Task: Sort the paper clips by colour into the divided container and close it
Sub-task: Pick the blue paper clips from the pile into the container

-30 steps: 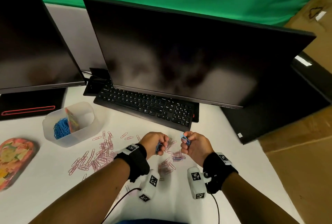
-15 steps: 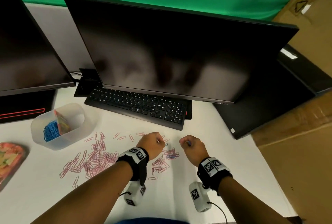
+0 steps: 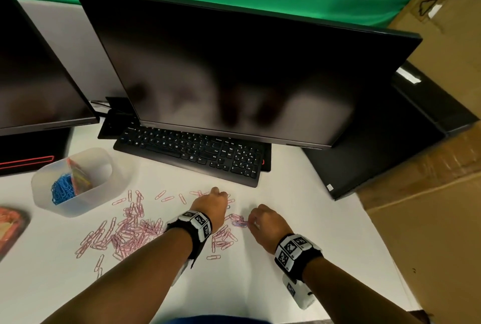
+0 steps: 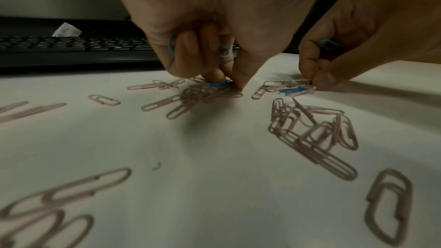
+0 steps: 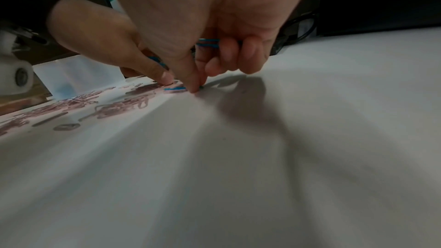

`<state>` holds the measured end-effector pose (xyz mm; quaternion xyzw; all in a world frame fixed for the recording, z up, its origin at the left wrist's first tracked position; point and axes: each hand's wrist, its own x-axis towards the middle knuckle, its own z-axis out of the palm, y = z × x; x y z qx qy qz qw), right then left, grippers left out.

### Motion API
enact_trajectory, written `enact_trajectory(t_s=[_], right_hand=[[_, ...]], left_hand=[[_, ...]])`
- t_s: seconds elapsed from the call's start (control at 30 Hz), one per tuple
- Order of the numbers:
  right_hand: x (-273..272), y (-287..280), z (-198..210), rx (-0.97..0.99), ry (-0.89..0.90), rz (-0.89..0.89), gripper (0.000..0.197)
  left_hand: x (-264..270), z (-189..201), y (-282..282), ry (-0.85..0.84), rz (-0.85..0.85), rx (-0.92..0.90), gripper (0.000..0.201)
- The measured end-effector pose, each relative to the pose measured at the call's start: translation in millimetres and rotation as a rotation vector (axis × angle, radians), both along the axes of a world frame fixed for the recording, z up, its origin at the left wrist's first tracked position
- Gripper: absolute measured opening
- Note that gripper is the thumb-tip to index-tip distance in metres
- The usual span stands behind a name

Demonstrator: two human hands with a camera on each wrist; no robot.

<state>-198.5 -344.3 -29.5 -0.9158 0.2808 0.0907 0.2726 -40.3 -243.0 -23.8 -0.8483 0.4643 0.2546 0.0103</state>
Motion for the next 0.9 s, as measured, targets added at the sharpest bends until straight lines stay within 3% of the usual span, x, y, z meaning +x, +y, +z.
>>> enact_trajectory(t_s=[0.17, 0.33, 0.47, 0.67, 0.9], right_hand=[[-1, -9, 1, 0.115, -0.081, -0.135, 0.016], [7, -28, 5, 0.297, -0.067, -0.309, 0.014], [13, -35, 7, 0.218, 0.007, -0.37, 0.015], [13, -11, 16, -0.013, 0.001, 0.054, 0.024], [17, -3, 6, -0.036, 0.13, 0.134, 0.024]], left_hand=[[4, -1, 5, 0.024, 0.023, -0.09, 0.022], [9, 1, 9, 0.144, 0.168, -0.226, 0.012], [12, 4, 10, 0.24, 0.268, -0.273, 0.013], [15, 7, 10, 0.425, 0.405, -0.289, 0.029], [19, 20, 9, 0.771, 0.641, -0.32, 0.033]])
